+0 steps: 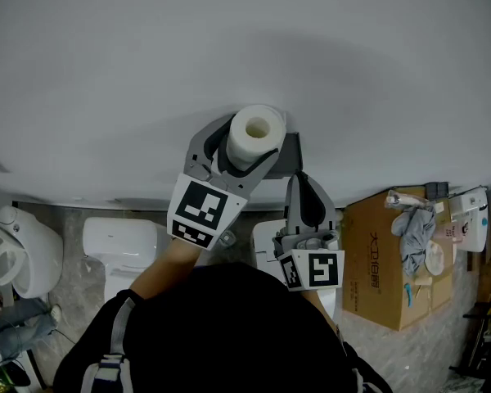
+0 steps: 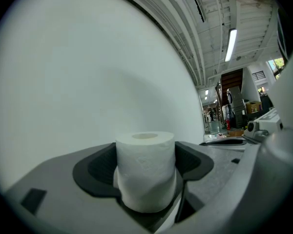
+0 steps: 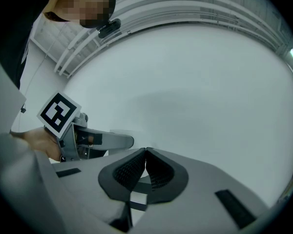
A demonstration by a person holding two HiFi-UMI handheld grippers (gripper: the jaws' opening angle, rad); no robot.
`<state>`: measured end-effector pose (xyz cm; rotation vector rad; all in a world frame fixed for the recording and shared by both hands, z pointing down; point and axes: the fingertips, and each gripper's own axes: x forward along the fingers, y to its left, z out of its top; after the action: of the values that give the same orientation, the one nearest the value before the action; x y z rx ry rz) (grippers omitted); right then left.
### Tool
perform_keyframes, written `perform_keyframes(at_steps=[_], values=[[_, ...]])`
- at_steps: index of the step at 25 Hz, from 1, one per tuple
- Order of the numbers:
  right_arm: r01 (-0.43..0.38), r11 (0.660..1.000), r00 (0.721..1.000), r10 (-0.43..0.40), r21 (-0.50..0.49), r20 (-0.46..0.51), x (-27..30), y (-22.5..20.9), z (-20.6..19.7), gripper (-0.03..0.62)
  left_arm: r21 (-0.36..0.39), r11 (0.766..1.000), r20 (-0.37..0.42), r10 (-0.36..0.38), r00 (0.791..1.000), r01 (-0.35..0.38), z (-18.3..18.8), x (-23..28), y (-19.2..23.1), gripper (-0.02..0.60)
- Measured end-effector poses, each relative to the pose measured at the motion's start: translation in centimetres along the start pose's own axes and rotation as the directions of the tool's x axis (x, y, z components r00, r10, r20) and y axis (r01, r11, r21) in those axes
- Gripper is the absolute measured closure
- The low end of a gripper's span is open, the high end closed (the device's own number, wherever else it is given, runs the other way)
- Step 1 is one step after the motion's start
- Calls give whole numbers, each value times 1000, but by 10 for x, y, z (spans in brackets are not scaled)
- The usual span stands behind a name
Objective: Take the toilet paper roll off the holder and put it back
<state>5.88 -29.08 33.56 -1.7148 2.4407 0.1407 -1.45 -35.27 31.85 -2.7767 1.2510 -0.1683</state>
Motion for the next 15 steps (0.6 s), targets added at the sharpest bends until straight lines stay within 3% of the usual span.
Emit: perform_keyframes(at_steps=[15], values=[[-4, 1000, 1000, 4, -11, -12, 0, 3, -1, 571, -18, 1000, -5, -19, 1000, 19, -9, 3, 1, 218]])
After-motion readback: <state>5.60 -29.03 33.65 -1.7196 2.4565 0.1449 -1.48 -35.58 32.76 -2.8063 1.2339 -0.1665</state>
